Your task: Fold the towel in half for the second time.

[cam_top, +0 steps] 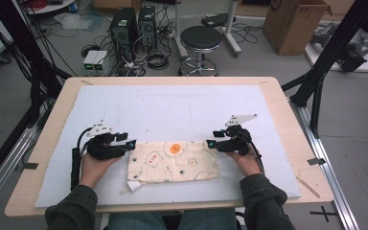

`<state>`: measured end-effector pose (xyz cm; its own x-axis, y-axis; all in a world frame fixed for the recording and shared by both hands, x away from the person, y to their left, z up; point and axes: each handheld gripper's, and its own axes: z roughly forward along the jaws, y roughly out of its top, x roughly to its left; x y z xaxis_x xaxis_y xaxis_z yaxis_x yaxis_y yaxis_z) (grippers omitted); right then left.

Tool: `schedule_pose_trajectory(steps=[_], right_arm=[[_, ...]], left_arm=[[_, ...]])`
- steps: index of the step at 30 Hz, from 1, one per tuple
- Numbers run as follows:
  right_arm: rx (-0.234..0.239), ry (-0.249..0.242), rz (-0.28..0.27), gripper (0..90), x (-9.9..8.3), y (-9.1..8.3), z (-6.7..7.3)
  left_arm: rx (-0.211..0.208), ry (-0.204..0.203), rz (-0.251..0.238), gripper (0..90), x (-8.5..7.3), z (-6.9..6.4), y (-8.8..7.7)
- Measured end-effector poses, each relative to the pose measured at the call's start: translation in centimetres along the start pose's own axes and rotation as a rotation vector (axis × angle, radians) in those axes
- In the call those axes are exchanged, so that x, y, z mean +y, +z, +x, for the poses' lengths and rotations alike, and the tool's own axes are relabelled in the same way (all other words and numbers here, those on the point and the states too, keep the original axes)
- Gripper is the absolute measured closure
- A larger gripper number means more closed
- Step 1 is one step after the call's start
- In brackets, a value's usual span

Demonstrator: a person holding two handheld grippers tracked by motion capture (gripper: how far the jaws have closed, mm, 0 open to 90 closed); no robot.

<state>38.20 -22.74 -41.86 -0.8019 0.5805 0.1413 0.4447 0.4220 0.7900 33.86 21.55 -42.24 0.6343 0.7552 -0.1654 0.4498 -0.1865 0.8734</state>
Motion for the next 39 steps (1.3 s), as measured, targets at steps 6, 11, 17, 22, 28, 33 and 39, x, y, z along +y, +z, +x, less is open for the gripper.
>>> schedule_pose_trajectory(steps=[6,11,17,22,28,33,39], right_arm=[[0.003,0.022,0.028,48.4,-0.2,0.7,-0.5],[-0.005,0.042,0.045,51.3,-0.4,0.9,-1.0],[0.008,0.047,0.069,59.0,-0.6,1.2,-1.2],[0.014,0.057,0.099,60.9,-0.8,1.9,-1.3],[0.017,0.055,0.119,68.2,-0.9,2.4,-1.2],[0.038,0.063,0.118,80.6,-0.9,2.5,-1.5],[0.071,0.043,0.147,83.3,-0.6,2.4,-1.8]], left_arm=[[0.016,-0.032,0.026,53.3,-0.3,0.7,0.8],[0.018,-0.048,0.055,54.3,-0.5,0.8,1.6],[0.024,-0.064,0.111,55.5,-0.8,1.1,2.3],[0.015,-0.063,0.135,59.7,-1.0,1.1,2.4],[-0.017,-0.047,0.171,71.8,-1.2,0.9,2.8],[-0.022,-0.034,0.175,83.2,-1.2,0.7,2.8],[-0.006,-0.033,0.172,84.7,-0.9,0.7,2.7]])
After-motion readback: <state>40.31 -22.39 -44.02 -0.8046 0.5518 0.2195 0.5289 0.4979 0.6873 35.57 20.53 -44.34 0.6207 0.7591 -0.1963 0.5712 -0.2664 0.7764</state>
